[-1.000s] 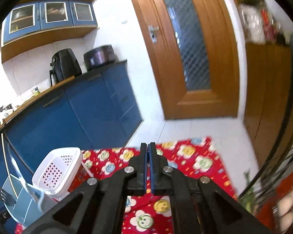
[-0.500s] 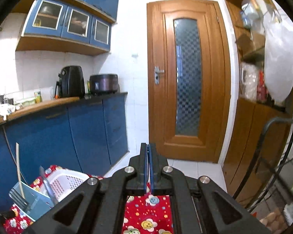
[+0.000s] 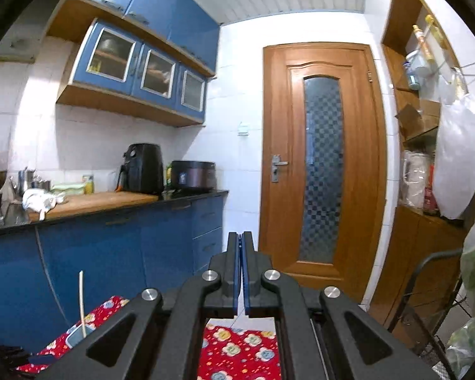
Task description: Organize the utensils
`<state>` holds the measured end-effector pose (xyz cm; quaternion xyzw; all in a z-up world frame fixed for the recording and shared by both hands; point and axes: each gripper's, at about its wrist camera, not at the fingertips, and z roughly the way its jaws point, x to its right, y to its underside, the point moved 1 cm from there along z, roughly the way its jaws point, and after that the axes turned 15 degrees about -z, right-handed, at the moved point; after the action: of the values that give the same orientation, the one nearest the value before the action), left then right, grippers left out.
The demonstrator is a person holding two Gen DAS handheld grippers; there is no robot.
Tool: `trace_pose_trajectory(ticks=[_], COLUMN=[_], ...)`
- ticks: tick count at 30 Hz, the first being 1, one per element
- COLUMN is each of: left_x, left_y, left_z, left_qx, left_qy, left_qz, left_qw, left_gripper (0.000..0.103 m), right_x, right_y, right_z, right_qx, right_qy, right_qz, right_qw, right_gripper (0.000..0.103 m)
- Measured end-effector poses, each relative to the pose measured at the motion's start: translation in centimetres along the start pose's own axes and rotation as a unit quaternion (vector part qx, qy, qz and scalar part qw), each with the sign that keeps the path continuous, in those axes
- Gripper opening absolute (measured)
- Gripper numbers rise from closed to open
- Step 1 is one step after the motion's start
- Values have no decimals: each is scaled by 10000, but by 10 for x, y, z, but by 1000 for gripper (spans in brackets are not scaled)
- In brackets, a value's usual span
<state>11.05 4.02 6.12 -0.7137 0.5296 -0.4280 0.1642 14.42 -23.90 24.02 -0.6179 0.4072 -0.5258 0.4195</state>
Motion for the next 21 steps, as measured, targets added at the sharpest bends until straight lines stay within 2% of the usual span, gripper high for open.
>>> trace_pose_trajectory(ticks=[12, 21], left_x=[-6, -13], left_y=[-1, -1], left_z=[-7, -6], left_qx=[26, 4], left_qy=[72, 82], left_qz=[-57, -163], left_qw=[10000, 9998], left_gripper=[41, 41], right_x=[-74, -98], right_y=[45, 77], right_z=[26, 41], right_qx=[-675, -1169], right_qy=[-815, -1308], right_qz=[-570, -647], right_qw=[9928, 9824], right_gripper=[3, 4])
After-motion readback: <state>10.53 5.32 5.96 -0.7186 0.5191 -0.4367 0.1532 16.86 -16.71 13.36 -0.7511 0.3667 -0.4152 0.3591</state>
